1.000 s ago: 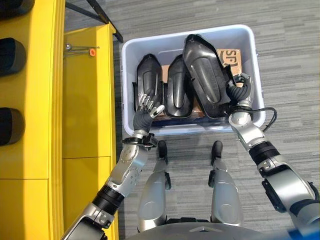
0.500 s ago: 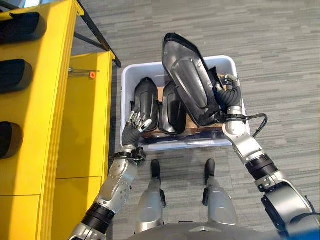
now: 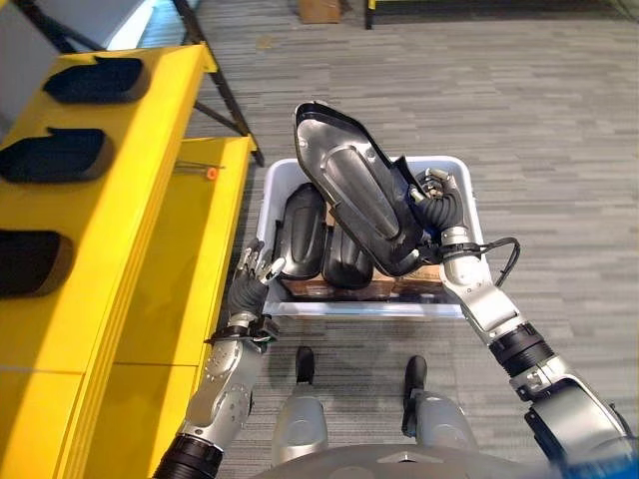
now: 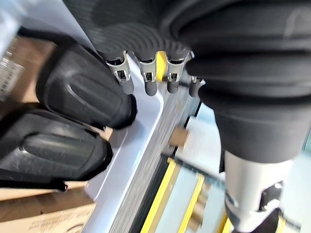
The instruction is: Move parts from the plastic box to the shelf.
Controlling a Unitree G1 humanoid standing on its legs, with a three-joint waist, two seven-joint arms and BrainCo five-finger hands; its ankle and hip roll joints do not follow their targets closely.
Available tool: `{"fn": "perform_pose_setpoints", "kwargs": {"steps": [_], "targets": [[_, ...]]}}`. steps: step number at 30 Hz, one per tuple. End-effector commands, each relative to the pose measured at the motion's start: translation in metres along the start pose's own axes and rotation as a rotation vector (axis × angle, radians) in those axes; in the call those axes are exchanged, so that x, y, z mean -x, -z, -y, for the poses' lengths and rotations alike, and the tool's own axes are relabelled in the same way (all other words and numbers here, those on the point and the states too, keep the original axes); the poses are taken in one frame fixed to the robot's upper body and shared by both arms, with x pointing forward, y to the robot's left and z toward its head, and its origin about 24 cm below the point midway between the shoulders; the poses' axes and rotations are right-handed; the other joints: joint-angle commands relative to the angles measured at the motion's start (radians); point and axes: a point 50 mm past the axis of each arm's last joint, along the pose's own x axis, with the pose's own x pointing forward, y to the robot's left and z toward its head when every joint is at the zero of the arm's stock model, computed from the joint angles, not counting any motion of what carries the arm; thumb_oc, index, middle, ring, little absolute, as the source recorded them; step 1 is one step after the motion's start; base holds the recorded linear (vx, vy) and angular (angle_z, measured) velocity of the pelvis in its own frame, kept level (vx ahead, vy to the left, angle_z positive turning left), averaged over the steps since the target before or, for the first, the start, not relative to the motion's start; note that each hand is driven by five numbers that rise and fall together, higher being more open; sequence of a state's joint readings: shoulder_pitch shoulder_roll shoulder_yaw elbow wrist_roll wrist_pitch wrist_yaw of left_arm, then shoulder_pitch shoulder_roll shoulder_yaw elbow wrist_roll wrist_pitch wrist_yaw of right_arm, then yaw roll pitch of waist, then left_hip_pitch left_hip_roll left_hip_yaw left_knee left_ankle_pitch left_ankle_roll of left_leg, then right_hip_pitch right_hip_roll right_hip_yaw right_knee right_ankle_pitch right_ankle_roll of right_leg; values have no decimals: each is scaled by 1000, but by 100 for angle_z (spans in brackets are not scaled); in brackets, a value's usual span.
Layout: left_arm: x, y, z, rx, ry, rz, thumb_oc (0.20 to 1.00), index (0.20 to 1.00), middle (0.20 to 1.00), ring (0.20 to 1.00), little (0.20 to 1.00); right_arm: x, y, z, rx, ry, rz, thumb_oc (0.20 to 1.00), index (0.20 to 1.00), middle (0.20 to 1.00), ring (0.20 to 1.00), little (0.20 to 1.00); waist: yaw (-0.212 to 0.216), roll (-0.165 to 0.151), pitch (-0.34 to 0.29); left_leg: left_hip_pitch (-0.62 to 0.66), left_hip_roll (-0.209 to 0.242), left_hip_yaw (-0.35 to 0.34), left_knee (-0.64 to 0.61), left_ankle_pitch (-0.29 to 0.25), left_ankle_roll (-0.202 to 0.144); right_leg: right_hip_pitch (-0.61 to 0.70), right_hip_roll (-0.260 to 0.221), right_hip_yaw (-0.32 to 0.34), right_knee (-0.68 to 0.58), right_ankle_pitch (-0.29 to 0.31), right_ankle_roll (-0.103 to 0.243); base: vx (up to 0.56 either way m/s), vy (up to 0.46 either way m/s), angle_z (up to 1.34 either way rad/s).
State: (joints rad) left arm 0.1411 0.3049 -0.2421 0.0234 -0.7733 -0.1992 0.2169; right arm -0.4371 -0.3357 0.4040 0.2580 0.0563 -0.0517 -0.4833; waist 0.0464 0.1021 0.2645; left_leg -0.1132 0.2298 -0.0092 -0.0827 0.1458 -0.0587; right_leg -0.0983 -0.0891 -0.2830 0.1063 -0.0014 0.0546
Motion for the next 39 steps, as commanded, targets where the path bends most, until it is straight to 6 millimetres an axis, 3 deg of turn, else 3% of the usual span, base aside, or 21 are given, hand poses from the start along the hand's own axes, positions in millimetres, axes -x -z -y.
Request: {"fn": "perform_pose_setpoints", "kwargs": {"steps": [1,3,4,5,6,7,8,10,11,18,23,29,31,32,33,34,35,37,38,39], "targets": [[-7,-18,7,-38,71,74,1000,1000,1000,1000,1000,-4,-27,5,-99,30,145,200,200,200,200,200,0,-59,-54,0,58,35,47,17,-70,-34,-53,-58,96,-167,-11,-63,-43,72],[-11,-18,11,-43,84,74,1000,1000,1000,1000,1000,-4,-24,10,-84,50,133,200,200,200,200,200,-10,-76,-49,-4,58,133,126,-26,-61,-15,-85,-104,92,-175,-11,-43,-37,88],[-13,-19,14,-30,101,73,1000,1000,1000,1000,1000,-3,-20,13,-92,68,115,200,200,200,200,200,-8,-84,-48,4,46,128,216,-87,-54,-4,-112,-126,94,-157,-7,-5,5,127],[-13,-19,14,-31,101,73,1000,1000,1000,1000,1000,-3,-20,14,-92,68,114,200,200,200,200,200,-9,-84,-47,2,45,126,221,-91,-53,-2,-113,-127,94,-157,-6,-13,72,133],[-14,-16,16,-12,101,60,1000,1000,1000,1000,1000,0,-17,15,-95,74,100,200,200,200,200,200,-11,-82,-53,19,25,127,203,-134,-46,16,-134,-150,95,-148,7,43,100,55],[-14,-15,17,-11,103,56,1000,1000,1000,1000,1000,2,-15,18,-92,84,91,200,200,200,200,200,-13,-78,-57,19,17,126,186,-121,-45,29,-142,-162,93,-141,11,103,244,61],[-14,-14,17,-13,102,51,1000,1000,1000,1000,1000,6,-9,20,-79,86,69,200,200,200,200,200,-21,-70,-72,32,-9,137,169,-156,-31,56,-171,-179,99,-127,33,88,202,83],[-15,-16,18,-23,103,57,1000,1000,1000,1000,1000,8,-6,20,-76,89,56,200,200,200,200,200,-18,-71,-78,31,-29,128,185,-178,-20,68,-190,-179,97,-118,43,84,224,90],[-18,-27,19,-52,115,101,1000,1000,1000,1000,1000,9,-2,24,-77,110,40,200,200,200,200,200,-15,-79,-76,14,-44,139,231,-195,-16,86,-220,-194,93,-104,49,64,208,38],[-15,-30,6,-85,65,118,1000,1000,1000,1000,1000,14,4,21,-82,100,6,200,200,200,200,200,9,-100,-94,18,-102,163,222,-235,19,116,-265,-214,16,-26,96,60,206,14],[-8,-34,-8,-65,-2,137,1000,1000,1000,1000,1000,8,-2,12,-84,71,18,200,200,200,200,200,75,-153,-80,-28,-169,141,255,-274,59,134,-309,-259,-32,60,145,14,171,9],[-7,-34,-11,-77,-7,130,1000,1000,1000,1000,1000,6,-4,6,-101,64,13,200,200,200,200,200,115,-167,-63,-40,-223,117,283,-311,103,125,-366,-260,24,145,178,18,179,16],[-7,-33,-10,-89,8,122,1000,1000,1000,1000,1000,5,-5,4,-103,61,17,200,200,200,200,200,113,-159,-60,-22,-252,93,254,-301,122,110,-389,-222,85,194,181,29,221,39],[-7,-34,-9,-97,13,124,1000,1000,1000,1000,1000,3,-7,3,-102,59,23,200,200,200,200,200,107,-147,-56,-9,-260,81,231,-294,133,89,-388,-186,131,185,174,-39,335,58],[-10,-33,-5,-117,35,120,1000,1000,1000,1000,1000,4,-6,3,-92,57,22,200,200,200,200,200,88,-133,-56,-1,-279,63,193,-252,152,41,-330,-81,207,133,128,-51,256,61],[-10,-33,-5,-117,35,120,1000,1000,1000,1000,1000,4,-6,3,-92,57,22,200,200,200,200,200,88,-134,-56,-1,-279,63,193,-252,152,40,-330,-81,207,133,128,-30,207,68],[-12,-31,-3,-125,48,108,1000,1000,1000,1000,1000,5,-4,6,-88,54,22,200,200,200,200,200,62,-123,-65,9,-279,35,161,-232,152,8,-234,3,222,60,99,63,83,47],[-11,-26,0,-143,84,83,1000,1000,1000,1000,1000,9,0,9,-94,44,14,200,200,200,200,200,22,-113,-68,39,-294,-35,113,-195,144,-33,-60,80,208,-97,50,110,82,86],[-11,-25,2,-139,92,78,1000,1000,1000,1000,1000,11,2,10,-95,44,13,200,200,200,200,200,12,-118,-67,44,-300,-51,101,-185,140,-47,-24,81,192,-104,36,62,19,112],[-11,-25,2,-139,92,78,1000,1000,1000,1000,1000,11,2,10,-95,44,13,200,200,200,200,200,11,-117,-70,41,-299,-52,100,-182,140,-48,-22,79,188,-100,36,23,-10,102]]}}
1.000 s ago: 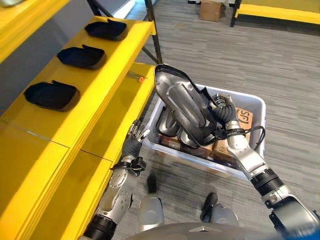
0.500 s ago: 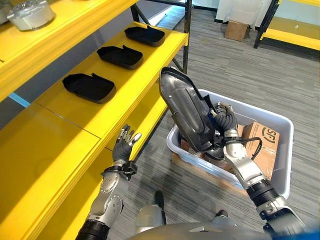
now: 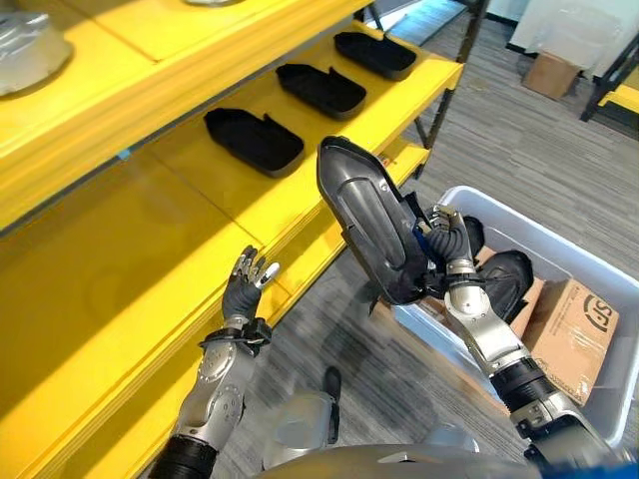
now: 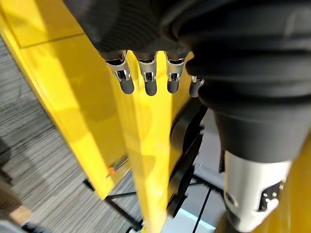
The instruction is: Move parts from the plastic box to the shelf.
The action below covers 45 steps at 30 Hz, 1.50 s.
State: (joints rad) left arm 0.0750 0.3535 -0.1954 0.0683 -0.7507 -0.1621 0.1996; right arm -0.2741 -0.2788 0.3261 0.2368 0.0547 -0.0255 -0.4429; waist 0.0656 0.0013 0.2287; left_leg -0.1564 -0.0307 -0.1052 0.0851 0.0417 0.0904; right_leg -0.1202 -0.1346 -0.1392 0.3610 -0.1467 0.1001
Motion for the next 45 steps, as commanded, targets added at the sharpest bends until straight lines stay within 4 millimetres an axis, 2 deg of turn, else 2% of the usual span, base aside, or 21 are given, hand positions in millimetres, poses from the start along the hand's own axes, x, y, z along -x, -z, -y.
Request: {"fn": "perform_pose_setpoints", "kwargs": {"steps": [1,5,6,8,10,16,20,22,23,25,26,28,29,30,33,35,36,38,39,44,45], "targets": [[5,-9,11,-51,98,51,1000,1000,1000,1000,1000,-15,-37,9,-46,25,186,200,200,200,200,200,-15,-22,-34,83,-48,30,-71,-72,-12,-34,53,-55,-88,46,-14,25,-27,85],[3,-12,15,-59,124,66,1000,1000,1000,1000,1000,-10,-31,16,-55,41,180,200,200,200,200,200,-56,-56,-46,105,-85,-39,-138,-28,-24,-46,198,68,-238,95,-24,52,-39,72],[2,-12,16,-57,126,71,1000,1000,1000,1000,1000,-9,-31,19,-61,50,182,200,200,200,200,200,-64,-59,-44,107,-92,-55,-138,-25,-28,-38,205,97,-262,106,-32,49,-32,53],[4,-10,16,-46,122,67,1000,1000,1000,1000,1000,-6,-29,20,-60,44,177,200,200,200,200,200,-60,-63,-50,122,-97,-52,-141,-26,-26,1,187,90,-277,108,-35,46,-29,43],[6,-8,16,-37,117,61,1000,1000,1000,1000,1000,-5,-27,20,-61,41,168,200,200,200,200,200,-59,-61,-54,129,-95,-48,-144,-30,-26,11,195,100,-283,103,-40,48,-43,13],[13,-3,8,-10,76,37,1000,1000,1000,1000,1000,-4,-23,21,-62,30,149,200,200,200,200,200,-44,-55,-80,150,-89,-26,-104,-65,-35,78,182,58,-325,93,-53,59,-86,-3],[14,-3,8,6,70,38,1000,1000,1000,1000,1000,-4,-23,22,-52,15,155,200,200,200,200,200,-38,-58,-72,128,-96,-23,16,-108,-63,114,177,46,-350,88,-65,10,-103,15],[13,-2,8,30,60,42,1000,1000,1000,1000,1000,-6,-28,24,-67,16,174,200,200,200,200,200,-31,-58,-35,52,-110,-7,188,-134,-105,135,162,28,-367,89,-76,-80,-126,33],[13,-2,9,34,58,42,1000,1000,1000,1000,1000,-6,-29,25,-71,17,179,200,200,200,200,200,-31,-56,-28,33,-104,9,224,-133,-116,142,159,18,-372,88,-78,-84,-98,44],[14,-1,7,45,46,38,1000,1000,1000,1000,1000,-6,-32,24,-75,11,188,200,200,200,200,200,-32,-55,-21,19,-54,54,256,-147,-121,145,147,8,-372,88,-80,-30,-38,45],[14,-1,7,45,46,38,1000,1000,1000,1000,1000,-6,-32,24,-75,10,188,200,200,200,200,200,-31,-55,-20,19,-53,55,258,-149,-121,146,148,9,-371,88,-80,-1,-11,33],[16,1,4,45,31,30,1000,1000,1000,1000,1000,-6,-31,23,-66,3,185,200,200,200,200,200,-30,-58,-22,42,12,72,226,-157,-120,153,135,6,-364,78,-81,33,11,23],[16,2,5,48,25,29,1000,1000,1000,1000,1000,-5,-30,22,-57,0,181,200,200,200,200,200,-36,-61,-27,69,98,75,165,-112,-131,150,119,-4,-347,64,-83,40,48,25],[16,2,6,51,23,29,1000,1000,1000,1000,1000,-5,-30,23,-52,3,181,200,200,200,200,200,-39,-60,-28,76,128,77,138,-87,-137,147,113,-11,-338,57,-82,23,72,33],[13,4,9,53,22,18,1000,1000,1000,1000,1000,-9,-29,23,-25,15,181,200,200,200,200,200,-50,-41,-34,81,257,93,-12,44,-165,131,93,-51,-310,31,-75,19,93,60],[11,8,10,57,27,-4,1000,1000,1000,1000,1000,-12,-29,28,-1,34,176,200,200,200,200,200,-49,-14,-31,63,304,128,-85,129,-194,134,83,-93,-296,12,-73,39,113,40],[11,8,10,58,28,-4,1000,1000,1000,1000,1000,-12,-29,28,-1,34,176,200,200,200,200,200,-51,-14,-31,64,304,127,-88,132,-195,134,83,-95,-296,12,-73,80,150,62],[14,10,9,56,40,-16,1000,1000,1000,1000,1000,-13,-29,29,36,24,180,200,200,200,200,200,-39,21,-41,104,304,128,-147,111,-218,149,80,-118,-296,3,-63,129,211,54],[15,13,7,50,37,-27,1000,1000,1000,1000,1000,-12,-27,28,33,23,169,200,200,200,200,200,-29,28,-44,101,288,124,-140,101,-215,164,65,-127,-301,7,-56,139,219,21],[16,8,1,43,10,-9,1000,1000,1000,1000,1000,-12,-22,27,47,29,143,200,200,200,200,200,-1,20,-31,87,236,120,-80,53,-198,214,10,-163,-299,8,-41,123,196,28],[17,6,-3,48,-3,-1,1000,1000,1000,1000,1000,-13,-23,24,58,19,143,200,200,200,200,200,19,12,-27,73,203,118,-53,23,-182,232,-19,-181,-304,16,-22,113,193,25]]}}
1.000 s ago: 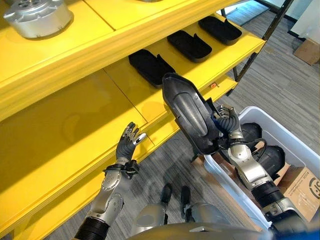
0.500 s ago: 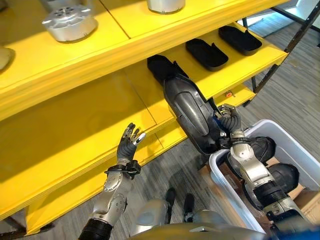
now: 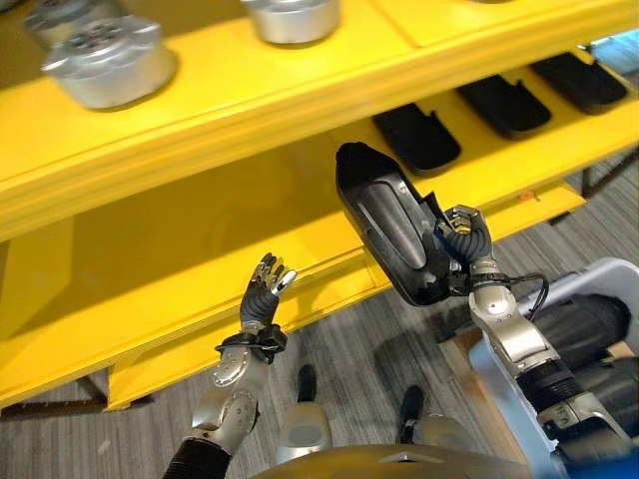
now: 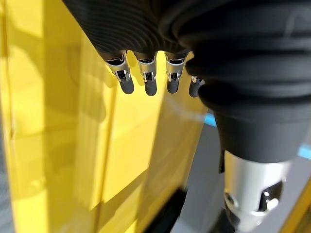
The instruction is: Move parts from the plastic box to the shelf.
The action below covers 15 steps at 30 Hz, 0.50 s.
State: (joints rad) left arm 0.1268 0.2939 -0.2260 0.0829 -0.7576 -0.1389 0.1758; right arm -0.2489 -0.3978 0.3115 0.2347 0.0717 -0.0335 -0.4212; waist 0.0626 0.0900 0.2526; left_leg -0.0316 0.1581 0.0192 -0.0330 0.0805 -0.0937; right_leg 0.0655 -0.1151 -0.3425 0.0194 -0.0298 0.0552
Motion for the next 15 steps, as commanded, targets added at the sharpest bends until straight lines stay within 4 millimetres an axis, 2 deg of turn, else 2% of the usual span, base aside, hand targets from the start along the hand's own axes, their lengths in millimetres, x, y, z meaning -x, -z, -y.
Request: {"fn": "perform_pose_setpoints", "kwargs": {"steps": [1,4,6,7,9,15], "targets": [[5,-23,-9,-7,-6,107,1000,1000,1000,1000,1000,-13,-35,-6,-36,8,154,200,200,200,200,200,28,-80,-50,-59,1,-7,77,-28,8,47,-49,20,35,-97,30,113,193,22],[5,-29,-8,-21,2,129,1000,1000,1000,1000,1000,-17,-39,-9,-42,2,163,200,200,200,200,200,46,-90,-45,-90,-25,-9,112,-47,18,47,-71,8,30,-89,42,57,155,16],[3,-38,-5,-46,30,158,1000,1000,1000,1000,1000,-26,-51,-12,-38,1,195,200,200,200,200,200,74,-102,-29,-147,-56,-18,147,-61,26,30,-98,-9,21,-76,57,9,126,26],[3,-38,-5,-46,30,159,1000,1000,1000,1000,1000,-27,-52,-12,-38,1,196,200,200,200,200,200,73,-102,-30,-150,-57,-19,149,-62,26,29,-98,-10,22,-76,58,-7,64,21],[1,-42,2,-51,60,173,1000,1000,1000,1000,1000,-39,-65,-15,-37,13,221,200,200,200,200,200,102,-103,-12,-199,-79,-31,167,-66,31,11,-116,-32,14,-63,67,-7,92,35],[-2,-50,11,-61,99,206,1000,1000,1000,1000,1000,-57,-75,-11,-66,67,210,200,200,200,200,200,145,-100,34,-274,-111,-57,190,-69,36,-22,-133,-68,15,-54,76,-16,55,27]]}}
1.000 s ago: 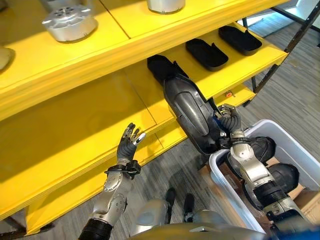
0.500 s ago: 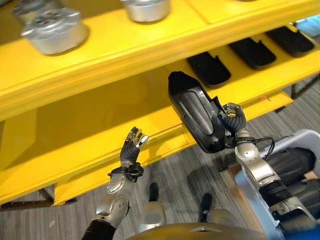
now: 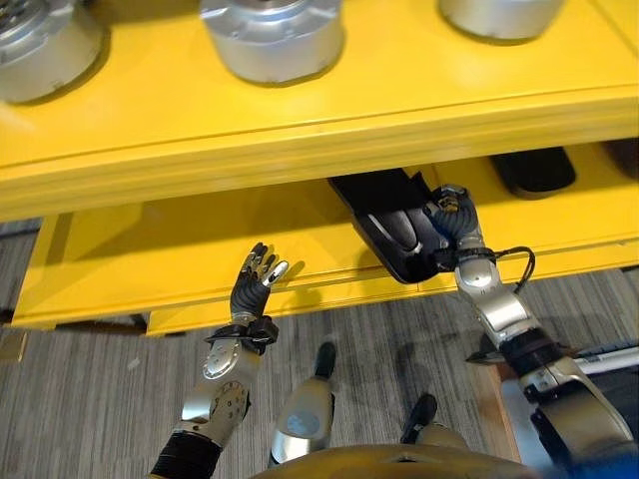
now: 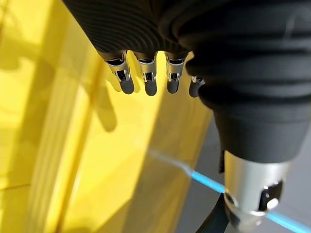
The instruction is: Move parts from the plastic box to the shelf.
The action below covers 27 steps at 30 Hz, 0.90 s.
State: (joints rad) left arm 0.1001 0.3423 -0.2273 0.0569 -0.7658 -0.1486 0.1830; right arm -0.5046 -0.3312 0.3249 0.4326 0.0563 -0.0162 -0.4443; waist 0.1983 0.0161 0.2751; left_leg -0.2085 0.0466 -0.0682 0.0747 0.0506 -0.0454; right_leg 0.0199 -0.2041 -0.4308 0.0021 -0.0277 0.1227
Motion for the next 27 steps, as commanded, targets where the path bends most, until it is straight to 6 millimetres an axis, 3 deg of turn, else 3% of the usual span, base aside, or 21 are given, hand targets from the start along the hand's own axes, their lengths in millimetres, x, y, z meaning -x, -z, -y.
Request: {"fn": "perform_pose_setpoints", "kwargs": {"steps": [1,6,13,21,27], "targets": [[1,-37,13,-36,91,171,1000,1000,1000,1000,1000,-23,-47,7,-77,70,159,200,200,200,200,200,24,-24,27,-119,-7,22,85,-38,-8,6,-47,14,36,-52,12,-28,29,29],[-3,-44,21,-40,123,199,1000,1000,1000,1000,1000,-41,-62,21,-64,147,177,200,200,200,200,200,46,-17,67,-162,-15,12,97,-35,-5,-31,-53,4,57,-55,11,-14,16,14],[-7,-56,36,-30,179,255,1000,1000,1000,1000,1000,-69,-102,51,-76,288,241,200,200,200,200,200,57,4,159,-246,-20,6,157,-46,1,-140,-68,23,158,-81,-2,-45,9,5],[-11,-68,50,-9,213,314,1000,1000,1000,1000,1000,-86,-148,82,-91,420,326,200,200,200,200,200,41,21,238,-362,-18,10,339,-133,5,-295,-88,90,400,-183,-18,-34,13,-2],[-13,-73,57,-4,234,333,1000,1000,1000,1000,1000,-91,-164,96,-107,489,338,200,200,200,200,200,27,23,244,-420,-23,1,410,-157,5,-367,-94,111,498,-227,-30,-33,-7,0]]}}
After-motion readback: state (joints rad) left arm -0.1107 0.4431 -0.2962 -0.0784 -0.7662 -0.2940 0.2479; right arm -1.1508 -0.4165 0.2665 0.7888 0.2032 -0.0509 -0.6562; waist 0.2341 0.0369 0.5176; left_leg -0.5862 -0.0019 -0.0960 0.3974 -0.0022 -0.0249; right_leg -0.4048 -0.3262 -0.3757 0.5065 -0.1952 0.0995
